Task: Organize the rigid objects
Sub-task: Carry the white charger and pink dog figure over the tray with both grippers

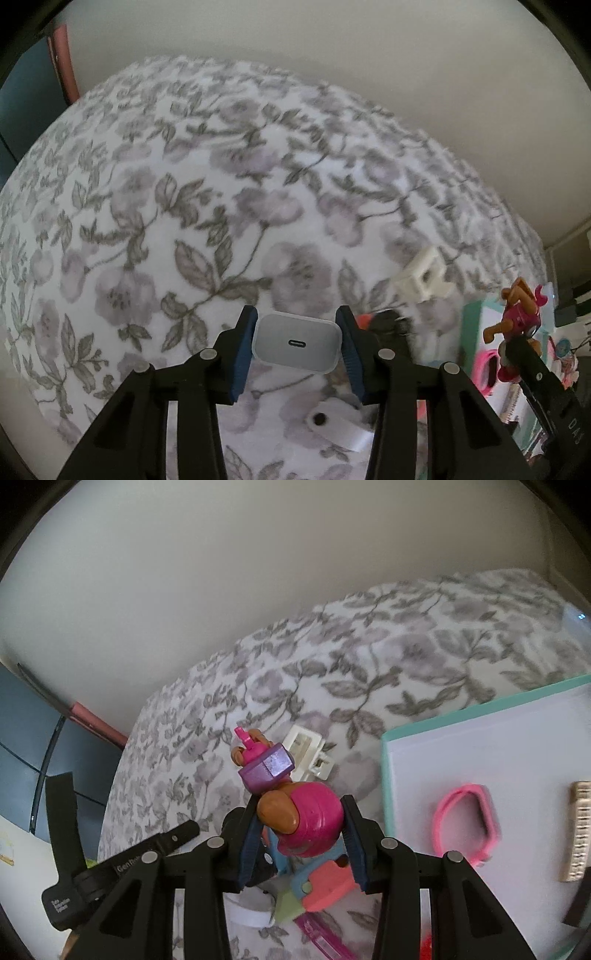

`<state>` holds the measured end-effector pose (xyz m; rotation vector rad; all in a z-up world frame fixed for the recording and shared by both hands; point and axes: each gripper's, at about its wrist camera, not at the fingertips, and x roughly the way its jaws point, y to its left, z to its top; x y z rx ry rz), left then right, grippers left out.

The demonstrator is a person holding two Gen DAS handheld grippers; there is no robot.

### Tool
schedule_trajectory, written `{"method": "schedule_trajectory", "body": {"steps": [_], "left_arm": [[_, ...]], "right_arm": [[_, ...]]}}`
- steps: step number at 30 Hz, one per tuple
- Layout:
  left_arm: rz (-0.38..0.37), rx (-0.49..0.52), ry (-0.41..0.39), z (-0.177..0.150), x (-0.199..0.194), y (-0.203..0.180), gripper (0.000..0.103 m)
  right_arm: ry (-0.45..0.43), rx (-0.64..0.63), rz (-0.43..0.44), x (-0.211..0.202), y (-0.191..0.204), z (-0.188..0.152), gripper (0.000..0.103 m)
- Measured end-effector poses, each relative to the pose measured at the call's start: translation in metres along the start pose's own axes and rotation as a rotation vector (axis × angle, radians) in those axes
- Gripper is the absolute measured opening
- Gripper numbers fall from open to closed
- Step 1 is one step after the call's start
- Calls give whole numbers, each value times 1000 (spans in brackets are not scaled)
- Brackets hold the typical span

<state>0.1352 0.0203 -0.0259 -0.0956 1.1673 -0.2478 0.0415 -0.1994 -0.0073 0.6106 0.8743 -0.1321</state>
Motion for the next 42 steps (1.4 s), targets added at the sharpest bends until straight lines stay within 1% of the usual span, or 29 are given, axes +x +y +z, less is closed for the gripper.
{"method": "schedule_trajectory", "body": {"steps": [4,10,14,18,23,26,30,33,37,40,42], "left_arm": [[-22,36,-47,-5,-27,-10,45],[-68,108,-120,-10,-58,-44,45],[-91,161,-144,-19,-70,-67,45],[-108,220,-145,-31,-76,-91,45],[-159,292,-111,-50,-74,-124,45],[-180,348,-83,-65,-71,-146,45],[-183,439,-51,-87,-65,-177,45],[-185,510,-9,-106,-53,-199,45],[-166,552,44,-121,-36,-214,45],[-173,558,88,-127,-23,-219,45],[-170,560,99,-130,-18,-221,45]], "right_arm": [[-44,4,-8,-27,-5,3,44],[-106,14,-42,-67,-16,3,44],[-140,50,-62,-90,-33,1,44],[-170,99,-80,-112,-54,-1,44],[-198,155,-141,-134,-84,-5,44],[-199,190,-176,-140,-102,-6,44],[-189,240,-226,-143,-128,-8,44],[-171,274,-268,-139,-145,-11,44],[-144,321,-307,-135,-170,-16,44],[-136,338,-330,-133,-182,-18,44],[-130,345,-341,-132,-187,-19,44]]}}
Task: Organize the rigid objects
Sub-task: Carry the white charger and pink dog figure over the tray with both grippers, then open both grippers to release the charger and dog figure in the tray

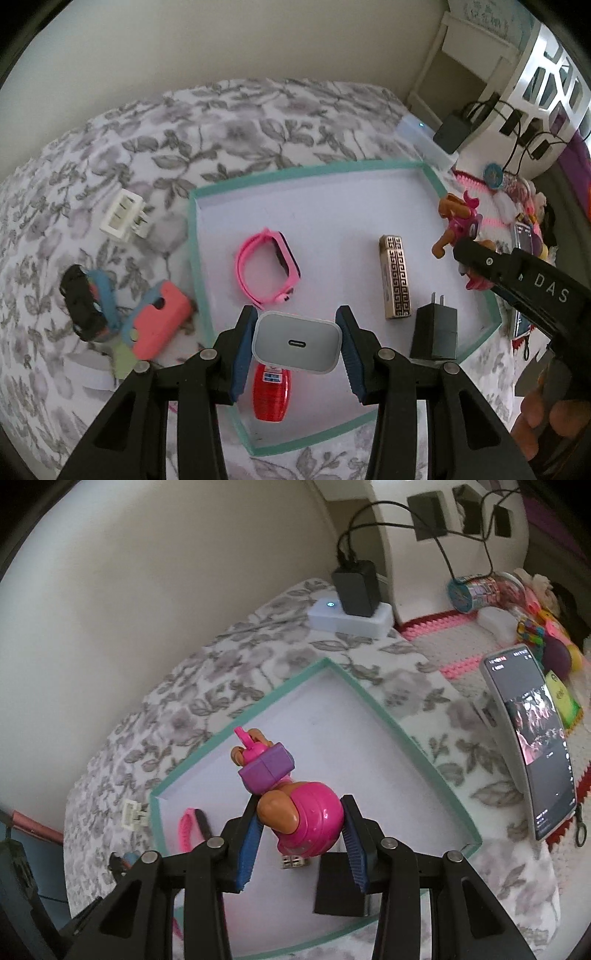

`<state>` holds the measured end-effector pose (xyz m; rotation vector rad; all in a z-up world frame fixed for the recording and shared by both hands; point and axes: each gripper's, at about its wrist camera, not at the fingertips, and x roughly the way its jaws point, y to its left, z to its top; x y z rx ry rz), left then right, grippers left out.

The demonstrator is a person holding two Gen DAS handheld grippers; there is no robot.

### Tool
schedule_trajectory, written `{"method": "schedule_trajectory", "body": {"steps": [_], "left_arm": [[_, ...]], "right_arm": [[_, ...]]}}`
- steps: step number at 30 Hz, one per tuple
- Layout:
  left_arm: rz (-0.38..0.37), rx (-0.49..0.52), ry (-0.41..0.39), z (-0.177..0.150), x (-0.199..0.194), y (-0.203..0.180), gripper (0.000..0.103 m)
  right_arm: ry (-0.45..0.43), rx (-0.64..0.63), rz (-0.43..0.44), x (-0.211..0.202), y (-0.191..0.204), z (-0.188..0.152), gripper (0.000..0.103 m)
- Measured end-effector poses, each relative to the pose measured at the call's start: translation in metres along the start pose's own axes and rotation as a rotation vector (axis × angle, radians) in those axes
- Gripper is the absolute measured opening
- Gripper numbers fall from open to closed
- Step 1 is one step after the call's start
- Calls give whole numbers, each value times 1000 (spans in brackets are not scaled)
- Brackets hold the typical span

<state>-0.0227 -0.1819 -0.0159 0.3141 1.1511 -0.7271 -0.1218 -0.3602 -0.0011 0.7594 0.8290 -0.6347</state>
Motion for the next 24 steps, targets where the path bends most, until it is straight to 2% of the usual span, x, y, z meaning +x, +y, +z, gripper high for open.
{"method": "schedule_trajectory", "body": {"steps": [5,9,24], "left_arm": [[7,-10,29,-3,16,0,45],[33,13,13,-2,18,-2,45],[38,50,0,0,27,-5,47]], "right_arm": [[33,30,-14,12,-11,-1,44],[58,63,-24,19,-20,-2,44],[119,83,-66,37,-28,-7,46]]}}
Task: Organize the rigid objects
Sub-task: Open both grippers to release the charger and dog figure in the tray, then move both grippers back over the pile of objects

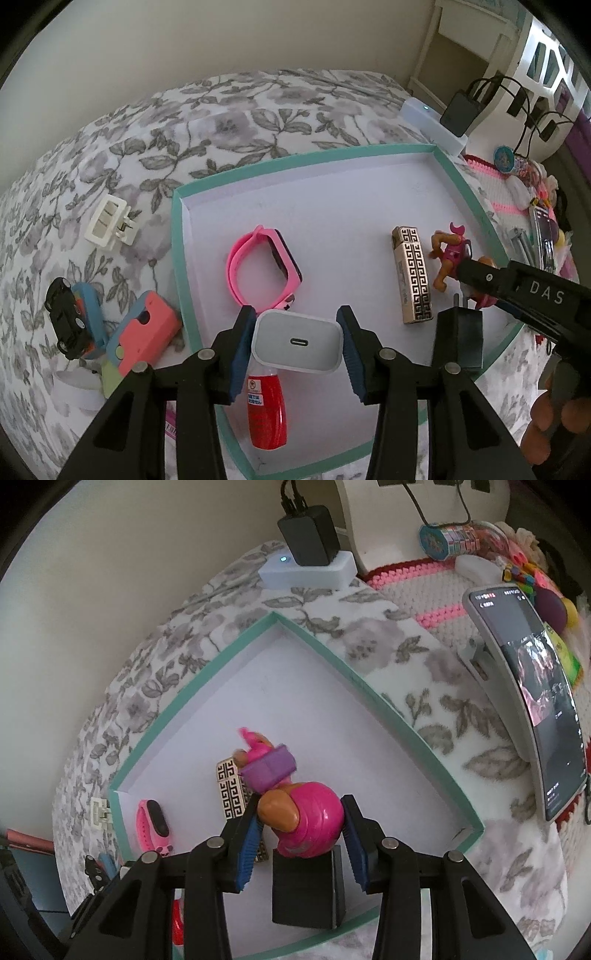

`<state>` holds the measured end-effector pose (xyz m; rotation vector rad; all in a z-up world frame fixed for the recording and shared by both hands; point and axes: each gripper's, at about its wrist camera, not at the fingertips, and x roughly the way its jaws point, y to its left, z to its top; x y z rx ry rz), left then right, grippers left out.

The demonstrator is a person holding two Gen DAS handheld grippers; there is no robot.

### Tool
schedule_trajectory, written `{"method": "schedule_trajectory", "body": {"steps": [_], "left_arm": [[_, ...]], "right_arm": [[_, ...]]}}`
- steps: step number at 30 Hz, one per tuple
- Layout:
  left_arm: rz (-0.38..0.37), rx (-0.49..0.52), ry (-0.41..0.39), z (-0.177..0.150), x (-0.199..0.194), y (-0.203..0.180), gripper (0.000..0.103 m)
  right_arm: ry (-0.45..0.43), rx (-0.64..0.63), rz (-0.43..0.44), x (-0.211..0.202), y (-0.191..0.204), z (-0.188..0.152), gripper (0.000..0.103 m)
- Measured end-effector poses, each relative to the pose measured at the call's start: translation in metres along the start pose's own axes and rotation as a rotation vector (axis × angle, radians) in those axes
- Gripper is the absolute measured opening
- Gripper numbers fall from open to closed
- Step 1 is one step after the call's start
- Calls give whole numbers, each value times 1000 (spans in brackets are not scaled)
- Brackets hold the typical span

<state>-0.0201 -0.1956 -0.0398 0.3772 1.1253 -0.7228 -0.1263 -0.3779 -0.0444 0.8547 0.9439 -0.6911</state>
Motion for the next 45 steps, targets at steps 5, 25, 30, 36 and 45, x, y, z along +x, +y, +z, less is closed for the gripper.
{"method": "schedule_trajectory", "body": {"steps": [5,25,30,36,45], "left_arm": [[-3,-22,4,0,0,4,52],[42,-209,-120,13,-45,58,62],[103,-284,-130,11,-52,84,64],[143,-384,-137,6,-54,116,85],[205,-470,-140,-2,-58,148,89]], "right_arm": [[-5,-7,-12,-2,3,0,46],[-167,-172,-60,-63,47,6,60],[-195,-230,-65,-74,63,1,64],[-142,-304,-63,-57,82,-13,68],[-81,-369,-70,-34,99,-25,80]]}}
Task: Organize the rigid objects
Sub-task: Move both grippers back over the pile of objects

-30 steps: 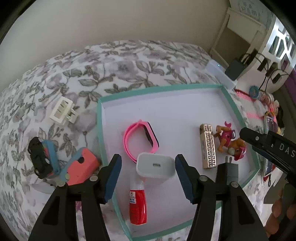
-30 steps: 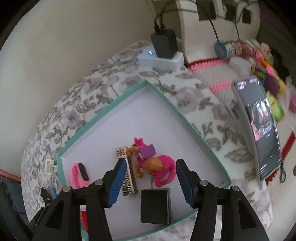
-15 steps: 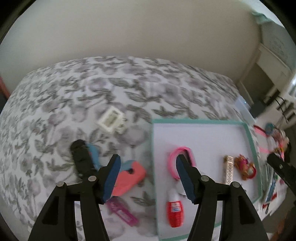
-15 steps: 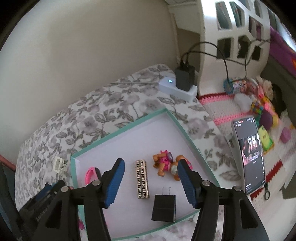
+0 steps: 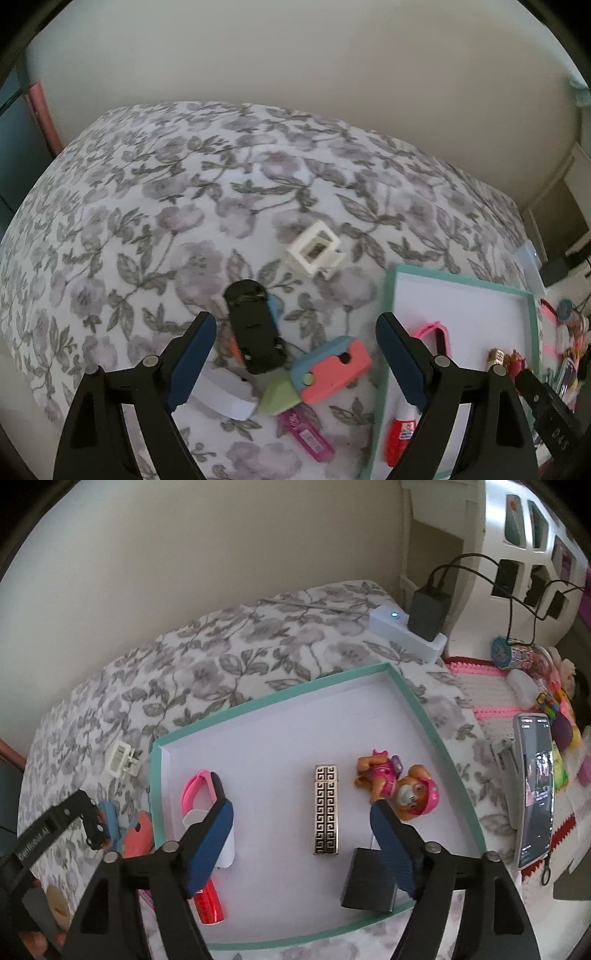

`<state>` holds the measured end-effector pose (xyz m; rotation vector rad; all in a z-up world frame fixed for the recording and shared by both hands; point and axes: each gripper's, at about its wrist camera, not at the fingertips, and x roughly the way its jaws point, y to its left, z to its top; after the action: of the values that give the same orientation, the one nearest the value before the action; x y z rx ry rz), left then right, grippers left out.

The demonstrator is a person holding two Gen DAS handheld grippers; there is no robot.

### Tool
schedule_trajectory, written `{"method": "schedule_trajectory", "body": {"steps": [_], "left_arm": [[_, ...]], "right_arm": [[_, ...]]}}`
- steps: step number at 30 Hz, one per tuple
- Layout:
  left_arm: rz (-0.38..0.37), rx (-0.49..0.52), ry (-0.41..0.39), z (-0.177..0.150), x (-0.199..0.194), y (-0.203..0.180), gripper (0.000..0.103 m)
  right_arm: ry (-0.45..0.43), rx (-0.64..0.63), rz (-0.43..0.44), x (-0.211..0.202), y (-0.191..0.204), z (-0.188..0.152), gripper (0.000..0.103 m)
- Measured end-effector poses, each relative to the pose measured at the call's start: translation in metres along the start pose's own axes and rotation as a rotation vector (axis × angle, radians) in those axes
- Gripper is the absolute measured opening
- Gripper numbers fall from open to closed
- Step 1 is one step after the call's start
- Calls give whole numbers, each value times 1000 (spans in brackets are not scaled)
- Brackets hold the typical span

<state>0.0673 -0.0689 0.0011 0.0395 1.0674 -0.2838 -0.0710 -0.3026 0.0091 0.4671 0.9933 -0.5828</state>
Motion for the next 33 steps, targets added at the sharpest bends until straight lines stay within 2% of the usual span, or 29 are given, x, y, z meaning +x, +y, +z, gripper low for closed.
{"method": "schedule_trajectory", "body": {"steps": [1,5,10,15,22,26,33], "left_arm": [[5,-9,-2,1,0,4,89],[19,-34,-3,4,1,17,89],[67,-48,-17,7,2,29,89],[76,-63,-53,10,-1,39,89],[66,-94,-47,14,1,50,89],[100,-136,-54,15,0,68,89],[136,-234,-81,17,-3,113,89]], "right_arm": [[0,-5,6,1,2,0,81],[-3,-17,19,3,8,-2,99],[-1,-19,19,6,11,-3,103],[7,-5,18,9,10,-4,103],[10,-31,3,11,17,-5,103],[17,-57,3,13,27,-8,103],[46,-93,81,18,63,-17,103]]}}
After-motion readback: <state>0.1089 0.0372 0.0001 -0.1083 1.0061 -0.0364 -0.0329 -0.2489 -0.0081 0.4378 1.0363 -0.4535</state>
